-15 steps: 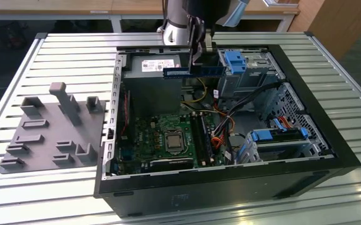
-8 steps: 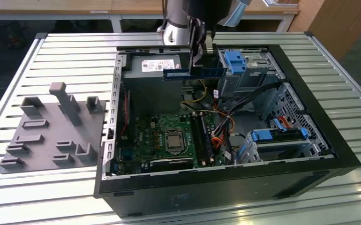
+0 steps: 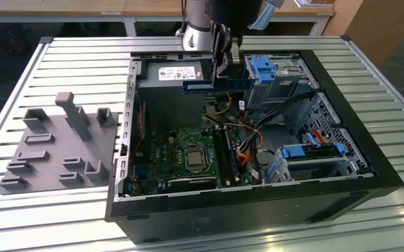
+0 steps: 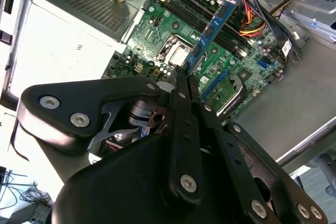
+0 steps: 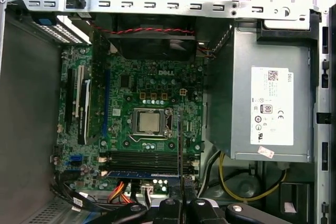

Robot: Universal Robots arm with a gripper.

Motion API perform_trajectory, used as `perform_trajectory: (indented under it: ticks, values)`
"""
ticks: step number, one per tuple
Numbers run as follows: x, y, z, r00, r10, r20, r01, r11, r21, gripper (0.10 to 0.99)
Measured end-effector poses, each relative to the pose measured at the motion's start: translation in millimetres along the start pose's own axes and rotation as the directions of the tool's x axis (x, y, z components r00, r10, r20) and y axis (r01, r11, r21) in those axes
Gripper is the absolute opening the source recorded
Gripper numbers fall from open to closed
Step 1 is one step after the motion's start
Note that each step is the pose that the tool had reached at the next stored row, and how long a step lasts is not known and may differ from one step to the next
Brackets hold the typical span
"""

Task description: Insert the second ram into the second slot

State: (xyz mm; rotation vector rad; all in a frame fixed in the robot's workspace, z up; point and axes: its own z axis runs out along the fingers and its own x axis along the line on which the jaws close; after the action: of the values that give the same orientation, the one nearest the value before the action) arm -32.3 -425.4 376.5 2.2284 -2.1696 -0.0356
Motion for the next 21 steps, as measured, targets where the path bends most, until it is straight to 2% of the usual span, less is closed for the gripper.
perform_trajectory:
  ticks: [13,21]
  values:
    - [17.7,0.5,0.2,1.0,0.0,-0.0025,0.0,1.0,0.0,0.133]
    - [18.6,0.5,0.1,1.0,0.002,-0.0027,-0.002,1.0,0.0,0.133]
